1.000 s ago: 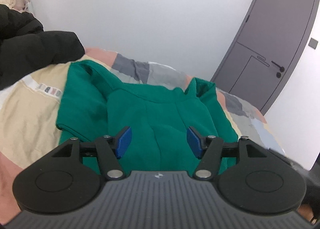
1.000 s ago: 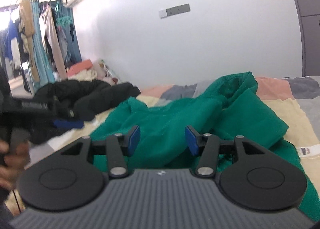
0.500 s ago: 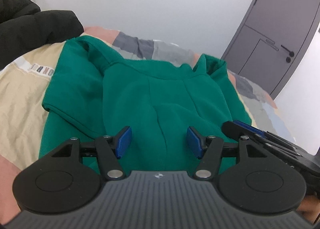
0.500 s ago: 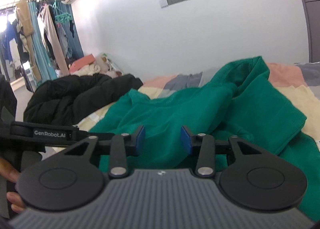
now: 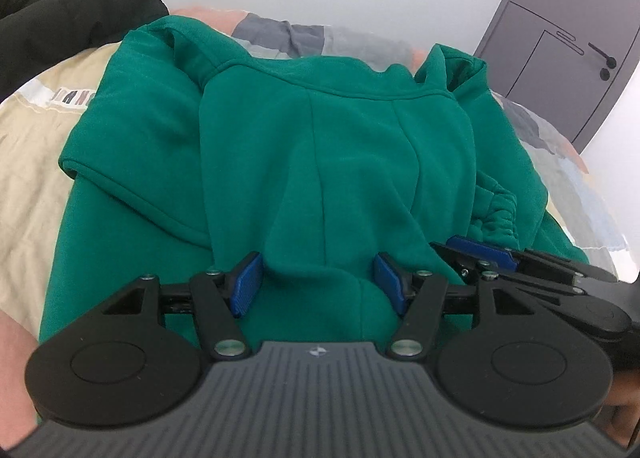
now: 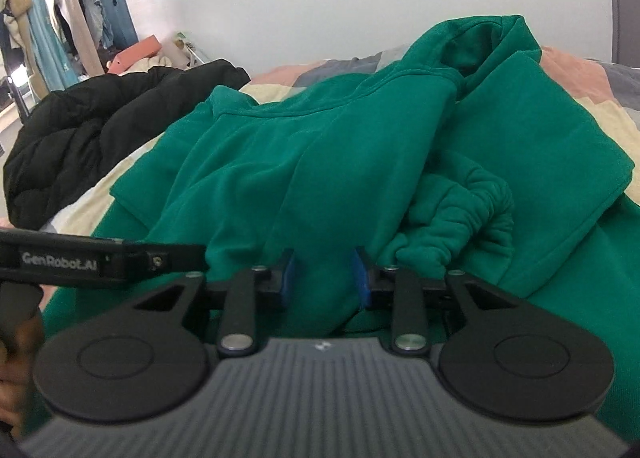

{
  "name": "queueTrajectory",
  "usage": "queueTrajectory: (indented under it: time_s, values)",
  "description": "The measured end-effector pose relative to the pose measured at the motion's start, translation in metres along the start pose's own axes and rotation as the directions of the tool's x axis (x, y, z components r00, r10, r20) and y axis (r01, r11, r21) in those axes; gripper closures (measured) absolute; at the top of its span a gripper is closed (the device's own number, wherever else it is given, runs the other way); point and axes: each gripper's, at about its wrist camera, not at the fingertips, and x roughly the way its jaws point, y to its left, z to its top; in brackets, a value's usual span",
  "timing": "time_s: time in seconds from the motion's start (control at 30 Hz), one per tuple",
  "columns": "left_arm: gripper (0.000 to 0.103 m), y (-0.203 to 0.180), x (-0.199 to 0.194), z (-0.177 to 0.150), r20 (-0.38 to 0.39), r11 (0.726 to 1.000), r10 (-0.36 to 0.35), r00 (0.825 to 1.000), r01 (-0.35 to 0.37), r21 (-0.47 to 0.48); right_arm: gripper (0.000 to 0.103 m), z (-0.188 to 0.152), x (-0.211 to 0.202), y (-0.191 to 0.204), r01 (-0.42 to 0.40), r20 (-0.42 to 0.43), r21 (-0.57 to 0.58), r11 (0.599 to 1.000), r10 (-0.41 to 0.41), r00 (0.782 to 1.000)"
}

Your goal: Fold large clothes

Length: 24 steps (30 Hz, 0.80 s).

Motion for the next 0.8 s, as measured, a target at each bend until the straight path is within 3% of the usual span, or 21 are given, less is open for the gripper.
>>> queueTrajectory:
  time_s: [0.13,0.27,0.47,0.6,0.8]
  values:
    - [0.035,0.005,-0.007,0.004,-0.004,0.999,-0.024,1.000,0.024,-0.030,0.071,-0.001,-0.006,0.002,0.001,0.021,-0.006,1.000,-0.001,1.000]
    - [0.032,0.000,-0.028,0.008,0.035,1.000,0.018,0.999,-0.017,-0.021,0.070,-0.001,-0.014,0.003,-0.001,0.062,-0.020,1.000,0.003,0.998]
    - [0.031,-0.001,-0.049,0.011,0.065,0.999,-0.030,0.997,0.031,-0.028,0.068,0.004,-0.032,0.005,0.034,0.137,-0.013,0.999,-0.032,0.990]
    - [0.031,-0.002,-0.049,0.010,0.057,1.000,-0.026,0.998,0.026,-0.009,0.068,0.021,-0.044,0.004,0.050,0.192,0.012,0.999,-0.052,0.980]
    - [0.031,0.004,-0.045,0.009,0.035,0.999,-0.045,0.998,0.045,-0.013,0.068,0.067,-0.014,0.006,0.121,0.161,-0.025,0.992,-0.115,0.980]
